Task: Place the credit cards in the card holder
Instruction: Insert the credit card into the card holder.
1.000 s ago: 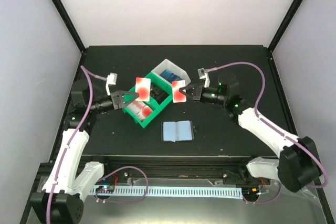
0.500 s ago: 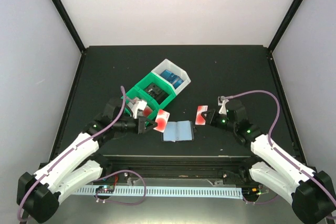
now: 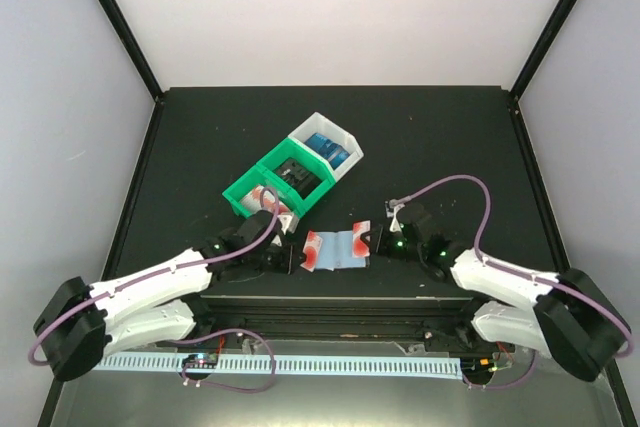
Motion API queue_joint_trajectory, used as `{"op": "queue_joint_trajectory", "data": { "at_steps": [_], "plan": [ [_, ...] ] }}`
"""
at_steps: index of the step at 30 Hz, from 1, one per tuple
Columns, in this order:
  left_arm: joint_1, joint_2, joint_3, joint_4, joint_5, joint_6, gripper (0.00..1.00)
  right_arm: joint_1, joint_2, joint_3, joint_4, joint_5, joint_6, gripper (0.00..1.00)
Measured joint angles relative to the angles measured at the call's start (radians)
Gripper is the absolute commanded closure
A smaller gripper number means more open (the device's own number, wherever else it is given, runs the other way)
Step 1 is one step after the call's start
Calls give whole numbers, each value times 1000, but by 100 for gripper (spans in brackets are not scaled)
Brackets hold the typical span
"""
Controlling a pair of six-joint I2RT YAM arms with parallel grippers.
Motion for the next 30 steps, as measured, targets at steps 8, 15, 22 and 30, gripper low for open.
{"op": "queue_joint_trajectory", "data": {
  "at_steps": [8, 15, 22, 30],
  "plan": [
    [-63, 77, -3, 31, -182, -100, 98, 61, 210, -32, 255, -68, 63, 99],
    [-63, 113, -6, 33, -244, -124, 99, 73, 322, -31, 386, -104, 96, 99],
    [-63, 145, -13, 37, -256, -135, 98, 75, 393, -26, 457, -136, 121, 99],
    [-63, 145, -23, 52, -255, -142, 98, 82, 437, -16, 476, -139, 150, 99]
  ]
}}
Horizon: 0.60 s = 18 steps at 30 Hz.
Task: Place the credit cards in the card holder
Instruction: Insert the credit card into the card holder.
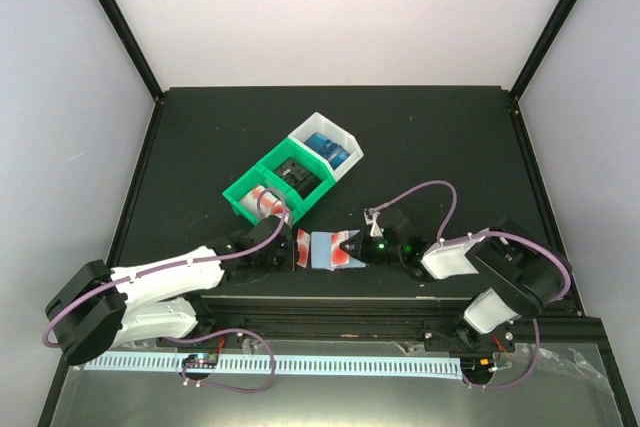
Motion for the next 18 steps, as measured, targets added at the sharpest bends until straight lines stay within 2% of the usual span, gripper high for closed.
{"op": "queue_joint_trajectory", "data": {
  "at_steps": [12, 18],
  "plan": [
    [0, -5, -14, 17, 2, -1, 98, 21, 142, 18, 185, -50, 109, 98],
    [0, -9, -18, 20, 2, -1, 98, 43, 175, 32, 227, -54, 127, 91]
  ]
}}
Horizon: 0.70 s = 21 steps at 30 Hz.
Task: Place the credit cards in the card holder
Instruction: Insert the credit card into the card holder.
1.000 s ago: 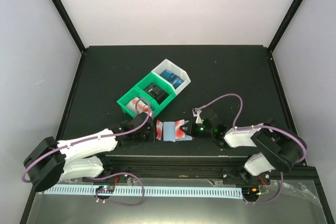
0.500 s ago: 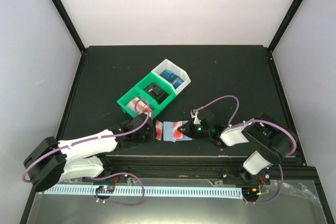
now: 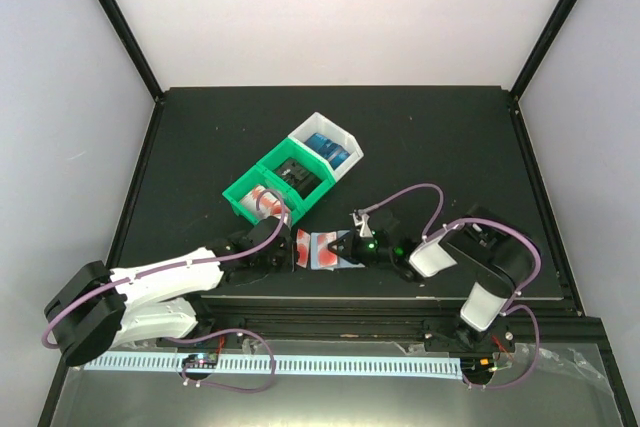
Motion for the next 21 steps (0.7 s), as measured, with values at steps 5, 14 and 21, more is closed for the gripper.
{"op": "queue_joint_trajectory", "data": {
  "at_steps": [5, 14, 21],
  "plan": [
    [0, -2, 0, 0, 0, -1, 98, 27, -23, 1, -55, 25, -7, 72],
    [0, -16, -14, 9, 0, -3, 98, 79, -173, 66, -317, 134, -30, 39],
    [0, -40, -36, 24, 6, -2, 98, 145, -246, 202, -622, 279, -58, 32]
  ]
}}
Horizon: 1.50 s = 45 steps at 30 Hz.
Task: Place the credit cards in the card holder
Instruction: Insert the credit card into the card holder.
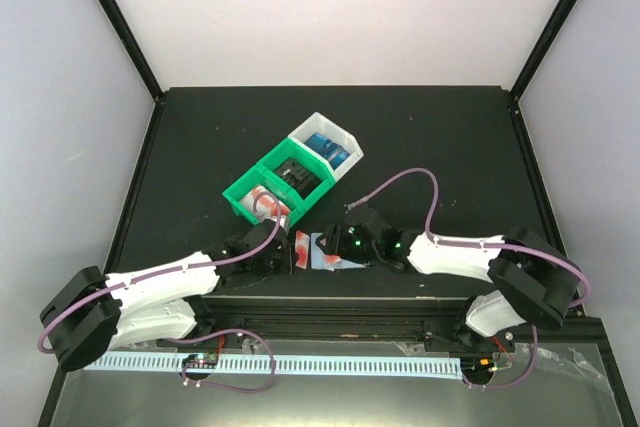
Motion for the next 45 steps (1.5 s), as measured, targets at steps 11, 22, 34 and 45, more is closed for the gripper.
{"op": "queue_joint_trajectory", "data": {
  "at_steps": [11, 22, 34, 45],
  "plan": [
    [0, -6, -9, 16, 32, 17, 98, 64, 87, 172, -310, 164, -48, 25],
    [0, -7, -13, 28, 39, 25, 98, 102, 111, 200, -342, 178, -106, 22],
    [0, 0, -16, 44, 53, 26, 98, 109, 190, 275, -356, 164, -175, 24],
    [0, 0, -16, 40, 51, 26, 98, 111, 109, 278, -446, 301, -173, 23]
  ]
}}
